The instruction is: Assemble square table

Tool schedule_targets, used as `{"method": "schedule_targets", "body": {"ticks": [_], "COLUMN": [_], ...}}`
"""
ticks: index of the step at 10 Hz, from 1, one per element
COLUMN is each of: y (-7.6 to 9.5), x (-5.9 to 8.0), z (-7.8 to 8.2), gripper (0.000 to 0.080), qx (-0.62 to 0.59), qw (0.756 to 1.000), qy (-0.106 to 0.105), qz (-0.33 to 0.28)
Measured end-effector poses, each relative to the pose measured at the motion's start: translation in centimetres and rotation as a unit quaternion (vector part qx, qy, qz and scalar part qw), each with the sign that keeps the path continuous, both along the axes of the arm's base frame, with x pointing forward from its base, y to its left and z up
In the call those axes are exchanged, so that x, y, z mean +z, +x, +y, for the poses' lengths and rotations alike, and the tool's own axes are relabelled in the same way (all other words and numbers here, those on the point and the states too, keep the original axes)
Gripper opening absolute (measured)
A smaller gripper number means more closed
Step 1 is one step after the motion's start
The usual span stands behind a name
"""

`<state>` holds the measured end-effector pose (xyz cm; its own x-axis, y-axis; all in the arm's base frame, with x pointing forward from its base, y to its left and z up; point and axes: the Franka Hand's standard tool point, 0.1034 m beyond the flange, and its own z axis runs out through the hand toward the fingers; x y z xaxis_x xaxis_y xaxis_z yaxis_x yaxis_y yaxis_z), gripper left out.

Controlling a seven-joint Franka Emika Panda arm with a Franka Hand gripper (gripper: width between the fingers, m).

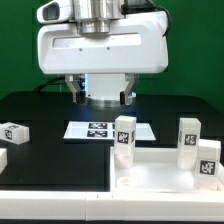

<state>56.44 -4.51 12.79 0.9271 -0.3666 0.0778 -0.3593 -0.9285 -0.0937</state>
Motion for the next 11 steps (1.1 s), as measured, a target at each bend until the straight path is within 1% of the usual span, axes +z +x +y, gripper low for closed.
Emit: {"method": "schedule_targets", "body": {"ticks": [1,2,3,4,5,8,9,11], "y": [-1.0,-2.9,-4.3,-4.9,-5.1,-5.1,-5.7,-9.5], "x": [-0.9,-2.0,-2.8,-3.1,-3.0,-3.0,-3.4,-6.0], "z": [-1.6,-3.4,-5.1,-6.5,-6.0,-6.2,-6.8,-9.0], "gripper": [0.0649,0.0649,0.0649,0.0649,0.0649,0.0649,0.0649,0.0649], "qx": [0.061,0.095,0.166,0.195,0.200,0.275,0.329,0.389], "qw": [0.998,0.995,0.986,0.980,0.978,0.959,0.942,0.918], "qy": [-0.009,-0.014,-0.028,-0.049,-0.049,-0.060,-0.066,-0.062], "qz": [0.005,0.018,0.018,0.005,0.000,0.002,0.006,0.045]}}
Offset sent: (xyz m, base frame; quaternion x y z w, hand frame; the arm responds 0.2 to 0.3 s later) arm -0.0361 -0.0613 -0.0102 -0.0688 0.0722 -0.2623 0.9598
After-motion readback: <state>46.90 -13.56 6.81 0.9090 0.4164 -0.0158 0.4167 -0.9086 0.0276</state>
